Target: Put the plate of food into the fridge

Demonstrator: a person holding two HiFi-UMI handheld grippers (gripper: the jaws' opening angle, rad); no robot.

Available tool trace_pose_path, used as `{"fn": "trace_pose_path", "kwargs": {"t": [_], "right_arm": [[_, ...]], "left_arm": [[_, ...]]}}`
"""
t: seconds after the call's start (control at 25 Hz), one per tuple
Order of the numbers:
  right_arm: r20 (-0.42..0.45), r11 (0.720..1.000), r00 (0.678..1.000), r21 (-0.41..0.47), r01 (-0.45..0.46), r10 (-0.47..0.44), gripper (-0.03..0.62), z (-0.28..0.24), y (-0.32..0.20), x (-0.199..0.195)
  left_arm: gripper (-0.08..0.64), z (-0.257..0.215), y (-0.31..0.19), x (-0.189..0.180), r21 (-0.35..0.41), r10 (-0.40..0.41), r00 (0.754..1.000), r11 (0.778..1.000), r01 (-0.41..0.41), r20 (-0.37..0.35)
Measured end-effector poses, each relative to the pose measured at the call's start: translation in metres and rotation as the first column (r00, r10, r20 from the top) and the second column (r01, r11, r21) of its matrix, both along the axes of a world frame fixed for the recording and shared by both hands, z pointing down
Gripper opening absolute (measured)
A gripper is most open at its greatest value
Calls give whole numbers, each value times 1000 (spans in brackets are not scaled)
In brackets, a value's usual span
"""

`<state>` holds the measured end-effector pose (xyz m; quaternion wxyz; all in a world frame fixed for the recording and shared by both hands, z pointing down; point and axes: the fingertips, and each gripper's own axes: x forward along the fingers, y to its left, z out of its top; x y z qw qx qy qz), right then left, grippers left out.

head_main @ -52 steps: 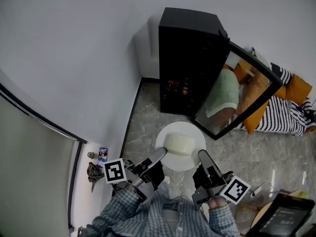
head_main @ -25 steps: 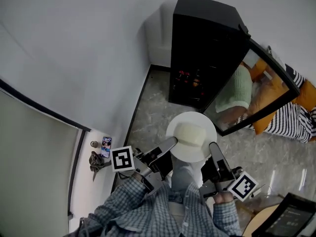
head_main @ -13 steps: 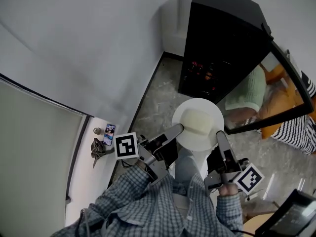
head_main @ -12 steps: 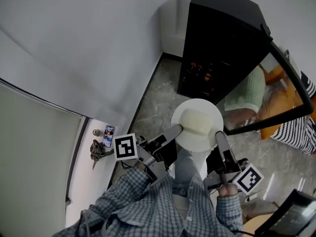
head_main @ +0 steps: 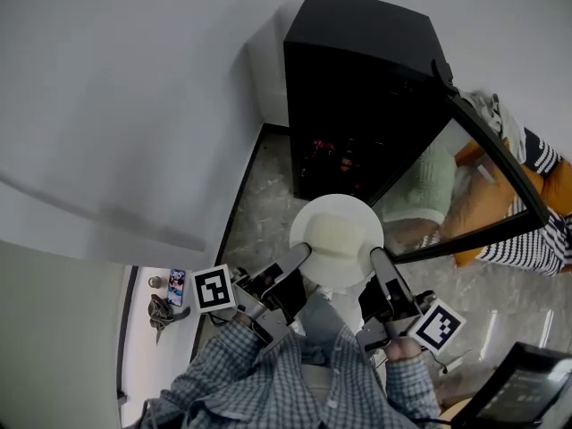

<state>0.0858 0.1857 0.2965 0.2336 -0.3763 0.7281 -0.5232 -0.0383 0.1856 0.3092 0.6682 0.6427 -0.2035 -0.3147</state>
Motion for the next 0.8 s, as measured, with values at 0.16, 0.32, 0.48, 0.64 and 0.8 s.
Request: {"fn": "trace_pose_path", "kwargs": {"t": [0.16,0.32,0.48,0.64,0.8], "right_arm": [[15,1000,1000,0,13,-13,58,-3,-21,9],[17,1000,999,4,29,-29,58,-7,-42,19],[20,999,999,5,45,-45,57,-7,-57,29],[26,998,997,9,68,-68,58,-5,-71,34],[15,996,995,-4,94,-94,58,-2,-74,39]], "left_arm": [[61,-6,-20,9,-1,-10,1000,1000,10,10],[61,-10,-39,18,8,-20,999,1000,20,32],[61,-11,-52,29,7,-35,999,999,35,36],[61,-11,-64,34,20,-57,997,998,56,45],[61,-10,-65,39,17,-68,996,998,67,51]]}}
